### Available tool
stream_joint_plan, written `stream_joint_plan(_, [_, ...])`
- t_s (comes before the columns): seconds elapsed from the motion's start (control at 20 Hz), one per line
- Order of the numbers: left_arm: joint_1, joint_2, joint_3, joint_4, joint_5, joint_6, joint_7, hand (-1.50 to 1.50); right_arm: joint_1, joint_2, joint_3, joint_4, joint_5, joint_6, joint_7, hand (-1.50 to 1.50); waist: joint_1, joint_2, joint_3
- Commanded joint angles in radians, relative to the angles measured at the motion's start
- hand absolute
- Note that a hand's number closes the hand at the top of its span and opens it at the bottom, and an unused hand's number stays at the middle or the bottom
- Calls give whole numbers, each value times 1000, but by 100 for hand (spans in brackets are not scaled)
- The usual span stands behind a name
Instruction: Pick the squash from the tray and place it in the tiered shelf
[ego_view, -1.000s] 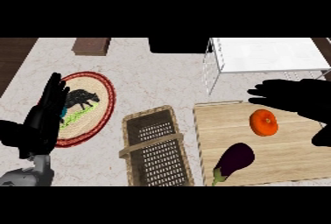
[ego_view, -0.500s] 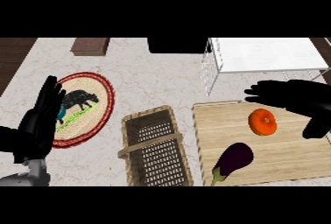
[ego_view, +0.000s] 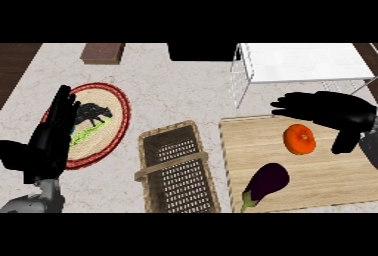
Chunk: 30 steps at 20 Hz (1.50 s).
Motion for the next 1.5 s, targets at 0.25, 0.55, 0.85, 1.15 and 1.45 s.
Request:
stream_joint_plan(0.25, [-6,8,40,-34,18,-39,37,0,5,76,-3,118,73,-42,-97,-150,0,-1,0])
stream_joint_plan(0.55, [-52,2,63,71,3,-63,-18,0,-12,94,5,178,153,-48,-109,150,-3,1,0])
stream_joint_plan(0.85, [-6,-21,38,-63,-34,-27,56,0,18,110,-9,197,208,-225,-196,150,0,-1,0])
stream_joint_plan(1.15, [32,-51,40,23,-31,-47,-24,0,106,166,-87,104,173,-215,-70,150,-14,-4,0])
stream_joint_plan(1.45, [22,-20,75,-2,-41,-22,-1,0,187,361,-286,201,123,-161,523,150,-67,-17,-3])
